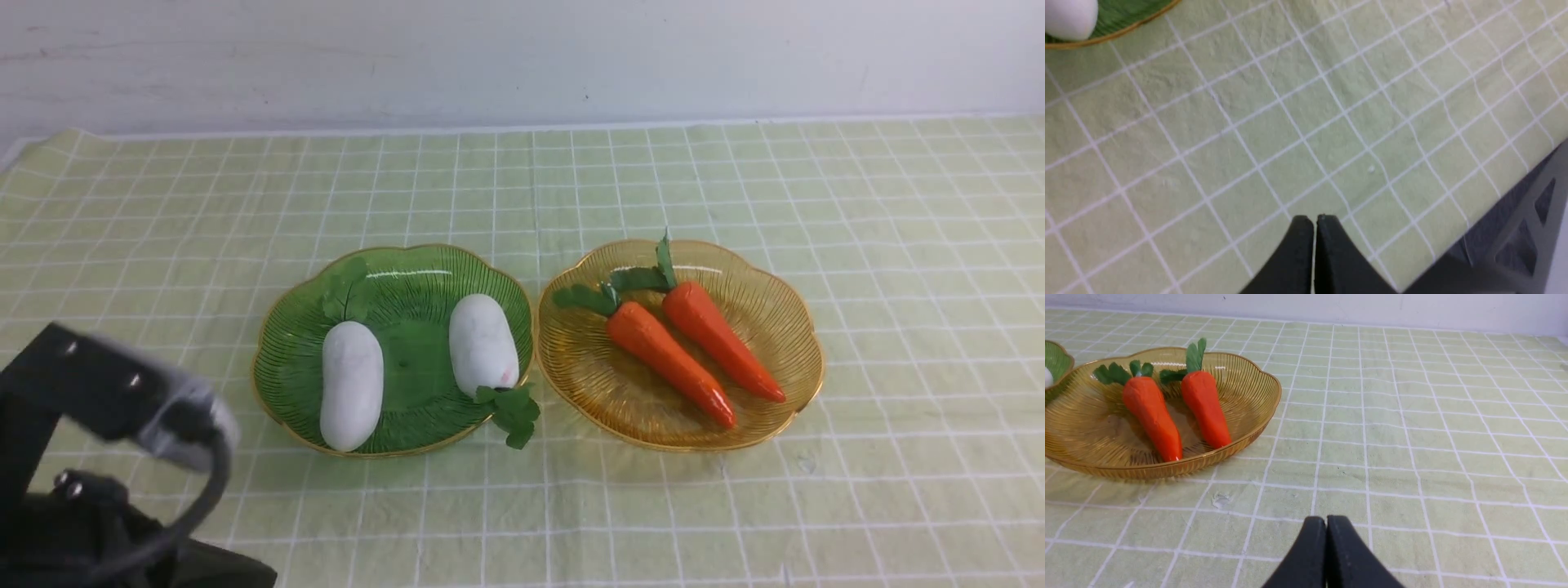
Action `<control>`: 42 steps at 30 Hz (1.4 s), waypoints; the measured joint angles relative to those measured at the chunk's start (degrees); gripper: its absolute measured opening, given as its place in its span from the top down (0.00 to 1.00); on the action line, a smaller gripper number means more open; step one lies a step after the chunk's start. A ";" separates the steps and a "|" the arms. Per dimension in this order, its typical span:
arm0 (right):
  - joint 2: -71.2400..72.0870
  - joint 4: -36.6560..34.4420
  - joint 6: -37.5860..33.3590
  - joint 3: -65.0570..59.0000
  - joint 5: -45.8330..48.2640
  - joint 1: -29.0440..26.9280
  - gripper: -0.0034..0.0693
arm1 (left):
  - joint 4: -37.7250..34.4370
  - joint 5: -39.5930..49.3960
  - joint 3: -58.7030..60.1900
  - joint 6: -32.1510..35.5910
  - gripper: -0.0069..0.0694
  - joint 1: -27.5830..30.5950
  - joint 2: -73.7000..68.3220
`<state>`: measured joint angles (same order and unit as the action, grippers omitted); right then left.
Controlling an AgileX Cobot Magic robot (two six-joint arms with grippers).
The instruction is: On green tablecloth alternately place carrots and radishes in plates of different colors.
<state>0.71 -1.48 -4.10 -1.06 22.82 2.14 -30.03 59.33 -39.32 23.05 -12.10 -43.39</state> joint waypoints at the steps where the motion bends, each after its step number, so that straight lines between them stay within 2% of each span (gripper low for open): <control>1: 0.00 0.00 0.00 0.00 0.00 0.00 0.97 | -2.11 -4.38 3.02 0.48 0.92 0.00 3.38; 2: 0.00 0.00 0.00 0.00 0.00 0.00 0.97 | -4.46 -9.97 5.86 0.68 0.92 0.00 6.48; 7: 0.00 0.00 0.00 0.00 0.00 0.00 0.97 | -12.01 -22.04 14.25 1.04 0.92 0.00 15.10; 14: 0.00 0.00 0.00 0.00 0.00 0.00 0.97 | -13.51 -23.89 18.56 2.03 0.92 0.00 20.60; 19: 0.00 0.00 0.00 0.00 0.00 0.00 0.97 | -9.61 -24.19 18.67 6.19 0.92 0.00 20.66; 27: 0.00 0.00 0.00 0.00 0.00 0.00 0.97 | -4.57 -26.95 18.67 7.06 0.92 0.00 20.66; 35: 0.00 0.00 0.00 0.00 0.00 0.00 0.97 | -1.59 -39.43 25.91 6.66 0.92 0.00 26.07; 38: 0.00 0.00 -0.26 0.00 -0.02 0.00 0.97 | 3.75 -40.34 30.11 3.57 0.92 1.45 32.90; 40: 0.00 0.00 -0.41 0.00 -0.02 0.00 0.97 | 9.50 -40.29 33.33 -2.73 0.92 3.90 38.25; 42: 0.00 0.00 -0.41 0.00 -0.02 0.00 0.97 | 12.64 -40.29 34.67 -5.91 0.92 4.90 39.86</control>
<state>0.71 -1.48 -4.51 -1.06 22.80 2.14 -17.39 19.04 -4.65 17.14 -7.20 -3.53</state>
